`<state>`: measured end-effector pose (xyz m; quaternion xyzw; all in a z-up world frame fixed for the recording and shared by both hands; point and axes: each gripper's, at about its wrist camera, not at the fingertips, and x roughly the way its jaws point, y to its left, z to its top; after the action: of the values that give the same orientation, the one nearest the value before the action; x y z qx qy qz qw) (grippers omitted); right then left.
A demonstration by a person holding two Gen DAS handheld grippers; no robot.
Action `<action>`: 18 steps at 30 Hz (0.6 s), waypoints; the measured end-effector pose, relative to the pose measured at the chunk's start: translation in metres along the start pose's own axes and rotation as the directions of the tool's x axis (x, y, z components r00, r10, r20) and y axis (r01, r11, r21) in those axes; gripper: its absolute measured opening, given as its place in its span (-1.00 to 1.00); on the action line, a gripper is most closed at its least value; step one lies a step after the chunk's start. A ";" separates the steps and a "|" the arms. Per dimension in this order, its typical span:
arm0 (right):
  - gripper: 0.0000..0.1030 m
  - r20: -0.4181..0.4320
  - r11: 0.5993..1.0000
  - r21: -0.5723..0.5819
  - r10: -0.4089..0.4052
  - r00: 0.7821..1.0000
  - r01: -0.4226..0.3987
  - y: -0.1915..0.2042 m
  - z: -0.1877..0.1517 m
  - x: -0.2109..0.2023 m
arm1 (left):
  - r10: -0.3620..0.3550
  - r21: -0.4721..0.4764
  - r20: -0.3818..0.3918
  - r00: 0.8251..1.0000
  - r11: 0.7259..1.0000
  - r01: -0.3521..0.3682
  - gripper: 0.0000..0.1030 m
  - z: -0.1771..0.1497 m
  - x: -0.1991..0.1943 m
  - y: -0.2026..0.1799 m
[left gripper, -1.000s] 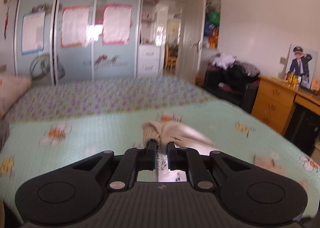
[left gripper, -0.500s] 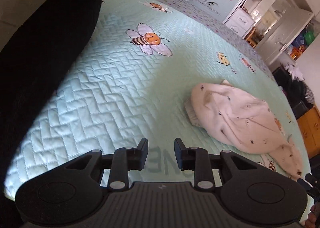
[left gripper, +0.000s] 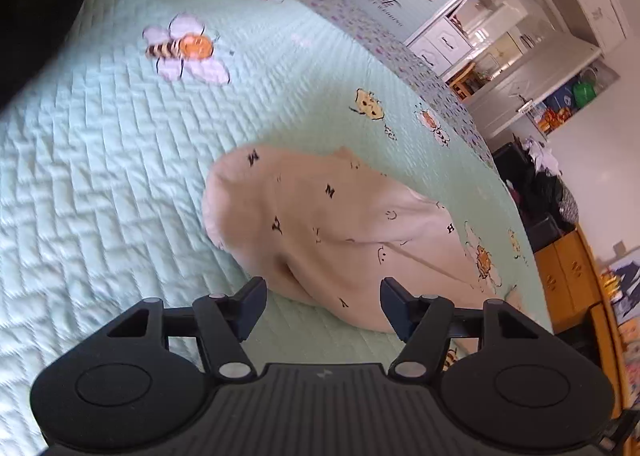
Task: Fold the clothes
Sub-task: 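Lay the pants on the bedspread and open the left tool, then close the left tool on the waistband edge while the right tool grasps the leg end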
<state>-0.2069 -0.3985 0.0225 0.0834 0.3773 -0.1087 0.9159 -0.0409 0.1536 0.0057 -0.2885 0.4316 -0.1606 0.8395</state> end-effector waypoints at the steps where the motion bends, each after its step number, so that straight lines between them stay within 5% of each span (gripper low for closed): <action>1: 0.60 -0.006 0.999 -0.034 -0.013 1.000 0.013 -0.006 -0.001 0.001 | -0.004 -0.030 -0.004 1.000 1.000 0.004 0.28 -0.002 0.003 0.004; 7: 0.60 -0.028 0.992 -0.120 -0.037 0.999 0.033 -0.027 -0.004 0.010 | -0.033 -0.148 -0.008 0.999 0.988 0.031 0.35 -0.006 0.013 0.020; 14: 0.61 0.028 0.974 -0.224 -0.036 0.999 0.041 0.005 -0.011 0.012 | -0.022 -0.224 0.016 1.000 0.974 0.026 0.48 0.002 0.025 0.017; 17: 0.61 0.045 0.959 -0.282 -0.031 0.998 0.042 0.022 -0.013 0.012 | -0.013 -0.248 0.007 1.000 0.969 0.014 0.29 0.007 0.035 0.016; 18: 0.61 0.047 0.953 -0.300 -0.033 0.998 0.045 0.026 -0.014 0.013 | -0.009 -0.251 -0.001 1.000 0.968 0.008 0.05 0.007 0.039 0.015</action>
<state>-0.2005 -0.3719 0.0059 -0.0666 0.3720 -0.0700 0.9232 -0.0123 0.1479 -0.0254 -0.3940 0.4482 -0.1087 0.7950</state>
